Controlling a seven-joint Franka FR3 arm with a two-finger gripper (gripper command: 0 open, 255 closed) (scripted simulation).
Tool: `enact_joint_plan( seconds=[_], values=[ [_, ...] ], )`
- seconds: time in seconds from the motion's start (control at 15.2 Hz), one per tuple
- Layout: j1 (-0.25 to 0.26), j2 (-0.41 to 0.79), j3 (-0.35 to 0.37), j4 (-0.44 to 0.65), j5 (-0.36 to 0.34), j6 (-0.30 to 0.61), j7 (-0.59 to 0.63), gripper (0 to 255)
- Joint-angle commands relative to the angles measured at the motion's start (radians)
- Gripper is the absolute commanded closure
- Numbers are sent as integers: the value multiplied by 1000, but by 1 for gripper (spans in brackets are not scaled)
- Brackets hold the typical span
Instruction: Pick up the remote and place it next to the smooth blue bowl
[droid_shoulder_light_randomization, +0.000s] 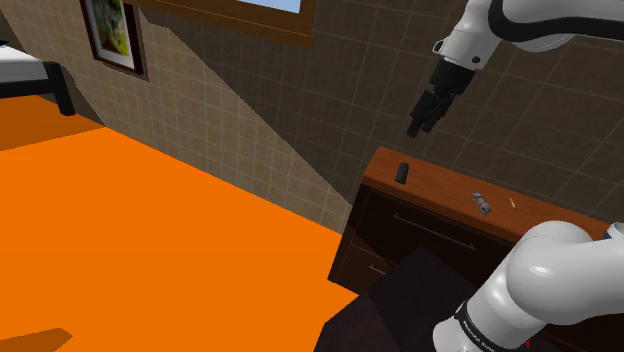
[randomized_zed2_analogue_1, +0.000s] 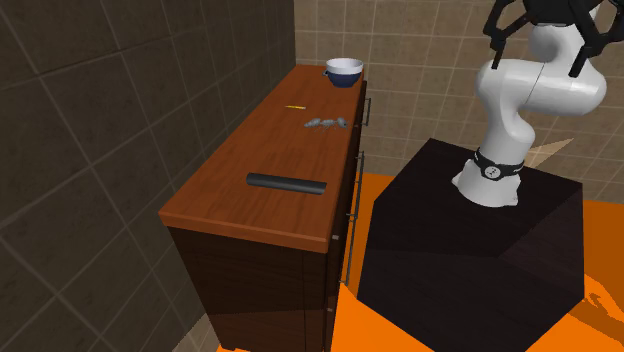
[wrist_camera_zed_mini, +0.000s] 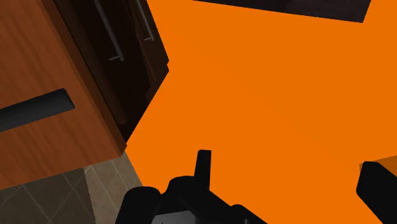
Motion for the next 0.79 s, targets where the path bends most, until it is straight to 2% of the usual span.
enact_joint_plan(
  seconds=[0.0, 0.73],
  values=[
    [0, 0, 0, 0, 0, 0, 0, 0],
    [-107, 395, -92, 162, 15, 148, 147, 0]
  ],
)
